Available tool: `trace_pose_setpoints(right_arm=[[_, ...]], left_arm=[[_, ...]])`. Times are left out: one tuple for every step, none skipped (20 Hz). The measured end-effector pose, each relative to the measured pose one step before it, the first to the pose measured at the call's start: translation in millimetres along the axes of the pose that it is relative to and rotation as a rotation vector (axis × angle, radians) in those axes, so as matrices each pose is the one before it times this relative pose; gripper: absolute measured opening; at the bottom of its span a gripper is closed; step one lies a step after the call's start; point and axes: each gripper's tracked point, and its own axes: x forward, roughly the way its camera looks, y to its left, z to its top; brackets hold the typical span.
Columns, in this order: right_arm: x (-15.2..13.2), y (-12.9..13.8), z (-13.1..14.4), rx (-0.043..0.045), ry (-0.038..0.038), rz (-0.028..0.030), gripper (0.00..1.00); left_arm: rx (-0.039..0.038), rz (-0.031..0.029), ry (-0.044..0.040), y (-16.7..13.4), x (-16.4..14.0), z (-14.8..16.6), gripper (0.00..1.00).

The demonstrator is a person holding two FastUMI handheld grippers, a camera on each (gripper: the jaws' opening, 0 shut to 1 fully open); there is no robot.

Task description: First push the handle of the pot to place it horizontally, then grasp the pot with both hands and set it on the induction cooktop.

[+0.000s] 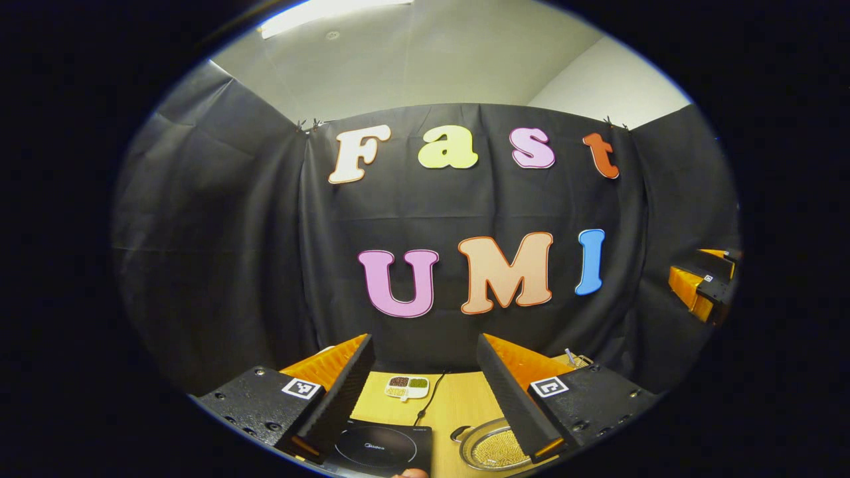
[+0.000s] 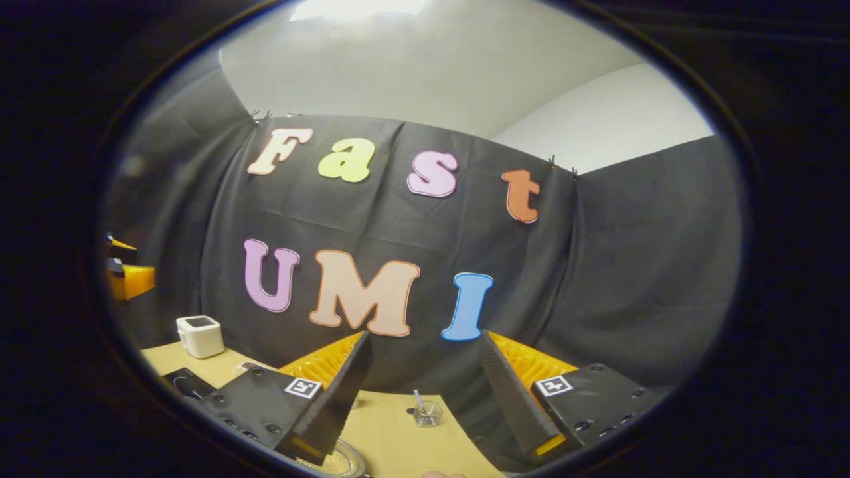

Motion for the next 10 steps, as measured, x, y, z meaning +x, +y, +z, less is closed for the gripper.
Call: trace_pose_setpoints(right_arm=[[-1.14,0.37,-0.27,-0.00239,-0.00074,0.00315,0.97],[-1.49,-0.26,0.22,-0.00721,-0.00185,0.00018,0.97],[-2.93,-0.26,-0.98,-0.00916,-0.00090,0.00200,0.97],[-5.13,0.42,-1.15,-0.00505,0.00139,0.00431,0.97],[-1.75,1.35,-2.87,0.00109,0.00779,0.00581,0.97],[-2.35,0.68,-4.35,0.00554,0.00880,0.00606,0.97],[-3.14,1.00,-1.93,0.00547,0.00736,0.00298,0.97],[-1.37,-0.35,-1.25,0.00367,0.00453,0.00158,0.97],[-2.31,0.64,-2.21,0.00401,0.00448,0.00334,0.97],[-3.15,1.51,-4.48,0.00104,0.00654,0.00436,0.97]], left_arm=[[0.00231,0.00106,-0.00157,-0.61,-0.12,1.34,0.99],[0.00301,0.00203,-0.00085,-0.29,-1.37,0.06,0.99],[0.00090,0.00052,-0.00179,-0.81,-0.73,0.24,0.99],[-0.00135,0.00070,-0.00230,-1.24,-1.88,1.38,0.99],[-0.00233,0.00085,-0.00196,-0.11,-1.36,1.00,0.99],[-0.00212,0.00058,-0.00113,-0.93,-1.97,-0.55,0.99],[0.00072,0.00184,-0.00061,-0.41,-1.67,1.42,0.99],[0.00268,0.00133,-0.00053,0.35,-1.37,-0.12,0.99],[0.00457,0.00117,-0.00023,0.15,-0.59,0.84,0.99],[0.00293,0.00121,-0.00135,-0.80,-3.00,0.42,0.99]])
